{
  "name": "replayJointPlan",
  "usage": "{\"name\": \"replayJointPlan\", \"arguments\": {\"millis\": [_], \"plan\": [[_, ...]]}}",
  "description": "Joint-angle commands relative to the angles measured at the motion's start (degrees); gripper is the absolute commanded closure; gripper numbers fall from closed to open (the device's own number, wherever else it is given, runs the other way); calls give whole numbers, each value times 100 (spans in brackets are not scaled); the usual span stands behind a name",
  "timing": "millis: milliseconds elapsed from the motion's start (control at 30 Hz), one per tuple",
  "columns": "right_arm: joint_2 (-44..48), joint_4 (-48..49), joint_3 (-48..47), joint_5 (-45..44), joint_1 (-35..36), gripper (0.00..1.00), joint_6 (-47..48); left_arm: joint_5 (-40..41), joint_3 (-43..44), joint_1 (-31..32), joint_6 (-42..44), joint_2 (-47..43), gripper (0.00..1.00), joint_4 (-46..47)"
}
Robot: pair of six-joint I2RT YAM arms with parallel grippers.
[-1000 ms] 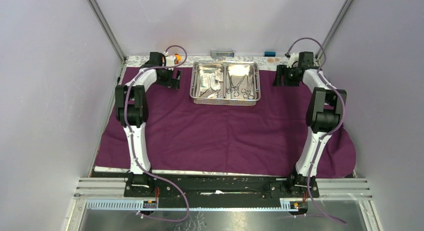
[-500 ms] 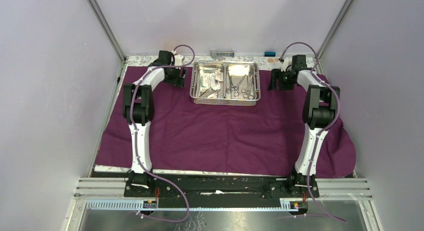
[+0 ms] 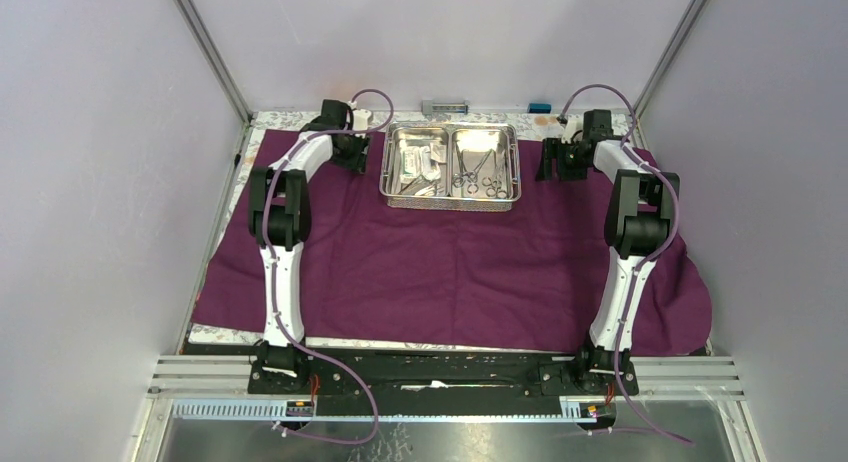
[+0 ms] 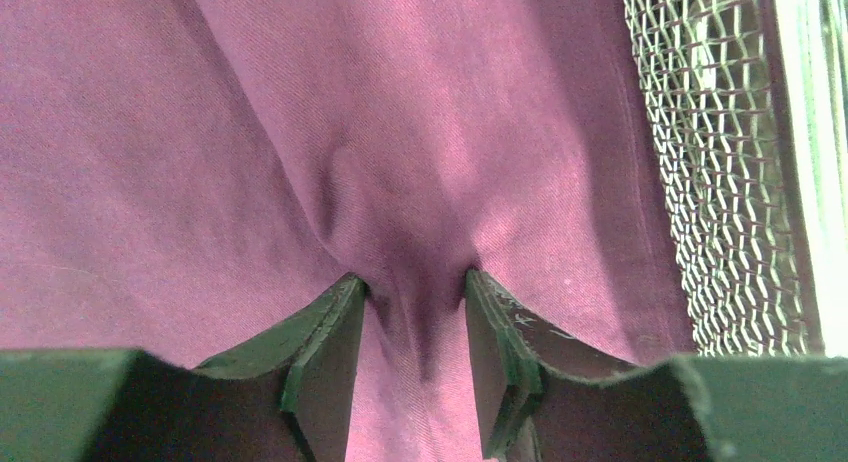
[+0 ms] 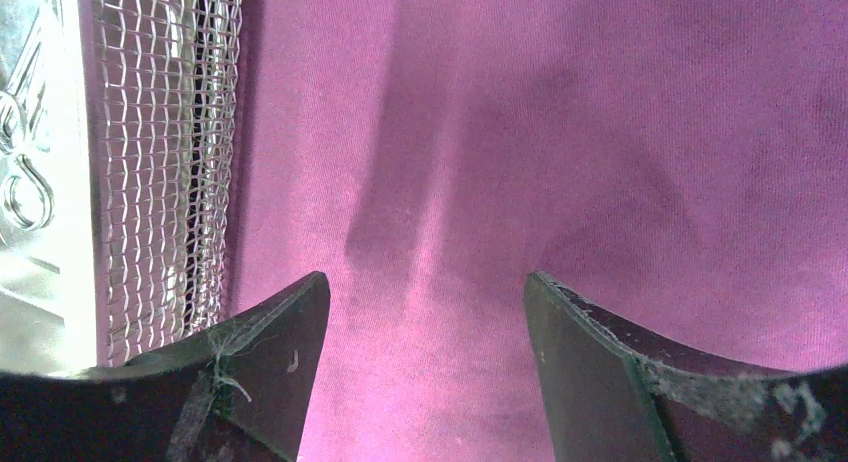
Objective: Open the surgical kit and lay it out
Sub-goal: Smooth out the surgical kit at the center of the board.
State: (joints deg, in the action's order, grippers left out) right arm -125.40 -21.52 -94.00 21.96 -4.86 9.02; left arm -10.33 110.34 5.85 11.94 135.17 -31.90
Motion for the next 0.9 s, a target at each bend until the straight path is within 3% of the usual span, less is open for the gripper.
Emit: {"name": "replayJointPlan", "arguments": {"millis": [0,367,867], "plan": [[29,-70,-156,-77,29,22,68,109,-321,-255,11,223,62,-466],[50,-160,-200,-126,29,23,122,154,-625,-723,30,94,100,-445],[-10,-214,-449,-485,29,23,167,228,-1172,-1209,49,-174,100,-215]]}}
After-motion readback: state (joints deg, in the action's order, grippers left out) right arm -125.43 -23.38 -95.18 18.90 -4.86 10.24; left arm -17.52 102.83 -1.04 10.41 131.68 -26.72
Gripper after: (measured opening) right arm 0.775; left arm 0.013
